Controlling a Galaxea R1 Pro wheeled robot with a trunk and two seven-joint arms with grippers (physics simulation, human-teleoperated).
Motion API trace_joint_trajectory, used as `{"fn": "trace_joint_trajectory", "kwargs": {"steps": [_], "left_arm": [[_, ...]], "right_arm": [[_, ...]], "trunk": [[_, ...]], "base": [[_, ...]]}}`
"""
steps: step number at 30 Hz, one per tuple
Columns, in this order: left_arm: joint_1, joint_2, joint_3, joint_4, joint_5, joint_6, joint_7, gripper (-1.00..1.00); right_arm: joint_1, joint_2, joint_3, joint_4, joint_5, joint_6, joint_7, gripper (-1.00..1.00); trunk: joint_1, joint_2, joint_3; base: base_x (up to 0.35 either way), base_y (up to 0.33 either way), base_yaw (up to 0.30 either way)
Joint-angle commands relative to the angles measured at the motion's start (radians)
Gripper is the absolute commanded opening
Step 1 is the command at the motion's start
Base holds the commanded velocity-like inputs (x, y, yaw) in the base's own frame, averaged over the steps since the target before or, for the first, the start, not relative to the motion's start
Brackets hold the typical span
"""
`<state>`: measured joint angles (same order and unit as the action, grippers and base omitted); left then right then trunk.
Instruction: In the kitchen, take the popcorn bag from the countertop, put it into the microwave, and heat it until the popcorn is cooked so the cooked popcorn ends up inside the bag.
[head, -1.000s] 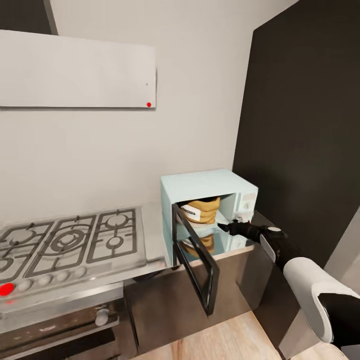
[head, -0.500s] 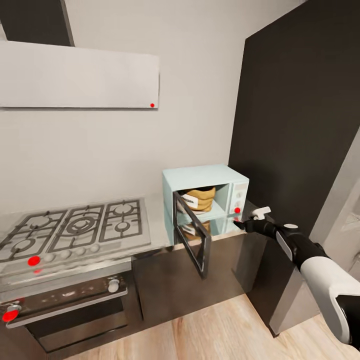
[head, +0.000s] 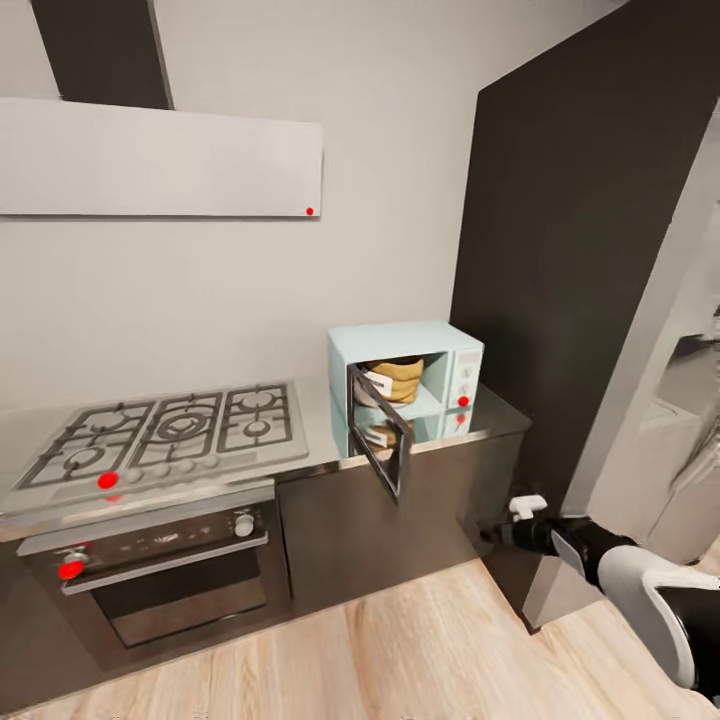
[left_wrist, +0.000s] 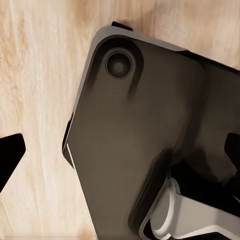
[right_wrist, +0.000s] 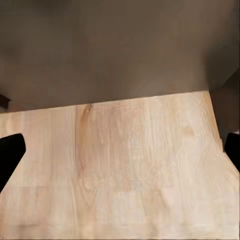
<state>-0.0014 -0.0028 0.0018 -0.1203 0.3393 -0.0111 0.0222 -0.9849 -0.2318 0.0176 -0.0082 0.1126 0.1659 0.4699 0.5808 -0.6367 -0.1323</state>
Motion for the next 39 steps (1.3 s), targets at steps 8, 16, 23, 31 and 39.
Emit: {"fn": "trace_joint_trajectory", "kwargs": {"steps": [8,16,23,31,39], "left_arm": [[0.000,0.001,-0.005,-0.011,0.004,-0.003,0.001,1.00],[0.000,0.021,-0.006,-0.121,0.000,0.003,0.005,1.00],[-0.002,0.016,-0.005,-0.722,-0.007,0.268,0.012,1.00],[-0.224,-0.116,-0.030,-1.259,-0.006,0.558,-0.005,1.00],[-0.303,-0.135,-0.176,-1.343,-0.007,0.562,0.003,1.00]], "right_arm": [[0.404,0.069,-0.003,0.040,0.054,-0.055,-0.156,1.00],[0.434,0.074,-0.002,0.042,0.059,-0.027,-0.162,1.00],[0.460,0.075,-0.002,0.042,0.057,0.008,-0.174,1.00],[0.564,0.061,-0.004,0.042,0.053,-0.004,-0.177,1.00],[0.646,0.074,-0.009,0.042,0.044,-0.009,-0.242,1.00]], "trunk": [[0.000,-0.001,-0.002],[0.000,-0.001,-0.002],[0.000,-0.001,-0.002],[0.000,-0.001,-0.002],[0.000,-0.001,-0.002]], "base": [[-0.089,0.000,0.000],[0.000,0.000,0.000],[0.000,0.000,0.000],[0.000,0.000,0.000],[0.000,0.000,0.000]]}}
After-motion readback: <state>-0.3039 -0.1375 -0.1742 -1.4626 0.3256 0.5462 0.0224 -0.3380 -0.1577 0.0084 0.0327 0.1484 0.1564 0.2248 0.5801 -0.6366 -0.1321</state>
